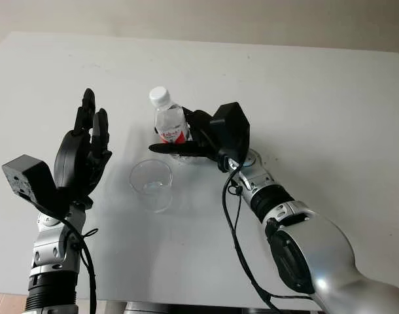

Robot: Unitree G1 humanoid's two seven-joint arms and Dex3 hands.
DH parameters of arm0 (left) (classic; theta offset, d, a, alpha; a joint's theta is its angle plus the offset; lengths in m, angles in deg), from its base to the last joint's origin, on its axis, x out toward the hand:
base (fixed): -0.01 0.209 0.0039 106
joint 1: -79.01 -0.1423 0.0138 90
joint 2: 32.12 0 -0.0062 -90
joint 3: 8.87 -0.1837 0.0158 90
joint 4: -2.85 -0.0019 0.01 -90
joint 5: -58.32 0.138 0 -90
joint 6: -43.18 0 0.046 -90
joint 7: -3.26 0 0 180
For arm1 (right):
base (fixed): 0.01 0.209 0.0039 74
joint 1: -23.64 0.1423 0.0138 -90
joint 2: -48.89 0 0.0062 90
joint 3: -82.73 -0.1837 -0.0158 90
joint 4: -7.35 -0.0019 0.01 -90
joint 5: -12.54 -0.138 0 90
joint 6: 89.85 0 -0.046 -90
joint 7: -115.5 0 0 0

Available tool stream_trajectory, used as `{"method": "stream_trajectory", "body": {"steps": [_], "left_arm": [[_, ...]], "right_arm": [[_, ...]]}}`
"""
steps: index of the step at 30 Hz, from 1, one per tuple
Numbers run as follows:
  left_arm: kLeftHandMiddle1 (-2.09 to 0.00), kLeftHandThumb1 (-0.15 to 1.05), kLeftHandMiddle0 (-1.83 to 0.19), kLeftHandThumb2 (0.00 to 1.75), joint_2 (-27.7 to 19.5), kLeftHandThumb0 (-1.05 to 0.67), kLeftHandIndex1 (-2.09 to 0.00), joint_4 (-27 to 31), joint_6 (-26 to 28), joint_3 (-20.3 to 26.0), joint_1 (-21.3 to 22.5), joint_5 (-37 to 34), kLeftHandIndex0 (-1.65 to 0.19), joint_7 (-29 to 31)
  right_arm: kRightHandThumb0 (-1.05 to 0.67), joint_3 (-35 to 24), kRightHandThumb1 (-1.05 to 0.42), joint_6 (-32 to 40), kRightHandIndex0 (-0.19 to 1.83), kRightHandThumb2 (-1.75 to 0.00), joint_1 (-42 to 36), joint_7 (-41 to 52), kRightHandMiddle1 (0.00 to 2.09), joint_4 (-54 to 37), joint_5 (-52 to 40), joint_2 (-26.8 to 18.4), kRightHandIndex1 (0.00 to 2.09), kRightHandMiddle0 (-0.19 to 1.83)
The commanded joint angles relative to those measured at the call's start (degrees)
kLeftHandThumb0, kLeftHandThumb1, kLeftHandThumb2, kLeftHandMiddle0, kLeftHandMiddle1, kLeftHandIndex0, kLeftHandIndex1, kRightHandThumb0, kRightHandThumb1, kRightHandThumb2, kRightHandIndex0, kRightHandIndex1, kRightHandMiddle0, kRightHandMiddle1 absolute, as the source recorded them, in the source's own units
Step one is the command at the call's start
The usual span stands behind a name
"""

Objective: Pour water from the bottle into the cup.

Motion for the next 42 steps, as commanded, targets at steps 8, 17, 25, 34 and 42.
{"method": "stream_trajectory", "body": {"steps": [8,17,25,34,42], "left_arm": [[0.00,1.05,0.19,0.65,-0.19,-0.74,0.00,-0.95,-0.49,0.48,0.49,-0.51,0.19,0.68],[0.00,1.05,0.19,0.64,0.04,-0.75,0.00,-0.99,-0.54,0.26,0.45,-0.36,0.19,0.82],[0.00,1.05,0.19,0.64,0.33,-0.75,0.00,-0.87,-0.92,0.04,0.43,-0.21,0.19,0.55],[0.00,1.05,0.19,0.65,0.43,-0.75,0.00,-0.86,-0.77,-0.18,0.54,-0.16,0.19,0.36],[0.00,1.05,0.19,0.64,0.90,-0.74,0.00,0.42,-0.29,0.05,-0.27,-0.55,0.19,-0.03]], "right_arm": [[-0.35,-1.07,-1.05,-3.88,1.01,-0.12,-1.49,-9.21,2.09,-0.30,0.02,-0.85,2.09,0.87],[-0.18,0.89,-1.05,-15.91,1.14,-0.23,-0.48,-17.85,2.09,-5.22,4.99,-8.11,2.09,0.99],[-0.16,8.15,-1.05,-25.11,1.11,-0.20,-1.07,-26.73,2.09,-13.87,18.24,-16.41,2.09,0.86],[-0.16,16.91,-1.04,-30.36,1.09,-0.09,-0.29,-39.74,2.09,-18.86,34.91,-23.37,2.09,0.80],[-0.11,20.87,-1.05,-31.75,0.90,-0.09,1.34,-46.25,2.09,-16.99,39.68,-24.37,2.09,0.71]]}}
